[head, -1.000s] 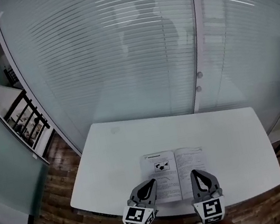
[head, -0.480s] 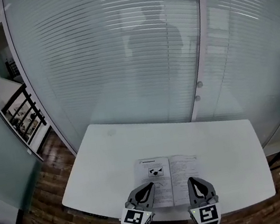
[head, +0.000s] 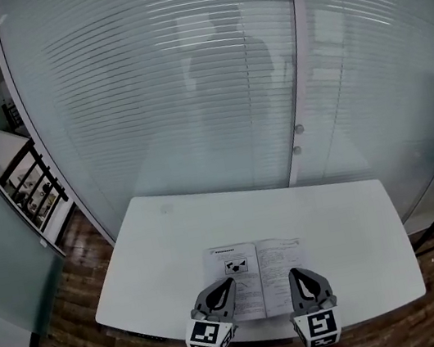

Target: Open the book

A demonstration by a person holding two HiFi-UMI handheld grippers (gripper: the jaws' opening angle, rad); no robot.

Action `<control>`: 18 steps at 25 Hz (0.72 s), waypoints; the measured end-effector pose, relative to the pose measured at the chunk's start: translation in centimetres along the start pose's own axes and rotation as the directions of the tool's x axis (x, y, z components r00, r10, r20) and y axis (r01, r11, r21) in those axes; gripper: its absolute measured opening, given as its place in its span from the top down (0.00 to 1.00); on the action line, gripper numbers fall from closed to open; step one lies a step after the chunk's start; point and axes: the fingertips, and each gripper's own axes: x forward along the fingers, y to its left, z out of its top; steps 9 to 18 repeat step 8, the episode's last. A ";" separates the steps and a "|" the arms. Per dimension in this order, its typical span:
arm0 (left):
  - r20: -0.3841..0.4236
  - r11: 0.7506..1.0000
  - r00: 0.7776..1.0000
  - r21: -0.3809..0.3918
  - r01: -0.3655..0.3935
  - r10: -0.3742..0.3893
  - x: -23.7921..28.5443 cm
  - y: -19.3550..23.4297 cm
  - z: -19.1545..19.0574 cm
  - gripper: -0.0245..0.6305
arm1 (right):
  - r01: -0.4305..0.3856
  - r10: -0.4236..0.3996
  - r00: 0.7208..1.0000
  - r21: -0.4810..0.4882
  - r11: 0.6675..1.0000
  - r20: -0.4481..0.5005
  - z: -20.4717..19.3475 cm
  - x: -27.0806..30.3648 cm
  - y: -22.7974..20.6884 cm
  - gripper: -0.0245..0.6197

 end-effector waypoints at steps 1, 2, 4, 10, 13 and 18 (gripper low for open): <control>0.002 1.000 1.000 0.005 0.000 0.000 0.1 0.1 0.1 0.95 | 0.003 -0.003 1.000 0.002 1.000 0.000 0.0 0.1 -0.1 0.96; 0.004 1.000 1.000 0.009 -0.001 0.001 0.2 0.1 0.3 0.95 | 0.004 -0.004 1.000 0.005 1.000 -0.001 -0.1 0.2 -0.2 0.96; 0.005 1.000 1.000 0.010 -0.004 0.004 0.3 0.1 0.3 0.95 | 0.003 -0.003 1.000 0.007 1.000 -0.002 -0.2 0.4 -0.3 0.96; -0.002 1.000 1.000 0.004 -0.006 0.006 0.6 -0.4 -0.1 0.95 | 0.004 -0.004 1.000 0.006 1.000 -0.009 -0.5 0.3 -0.7 0.96; -0.002 1.000 1.000 0.004 -0.006 0.006 0.6 -0.4 -0.1 0.95 | 0.004 -0.004 1.000 0.006 1.000 -0.009 -0.5 0.3 -0.7 0.96; -0.002 1.000 1.000 0.004 -0.006 0.006 0.6 -0.4 -0.1 0.95 | 0.004 -0.004 1.000 0.006 1.000 -0.009 -0.5 0.3 -0.7 0.96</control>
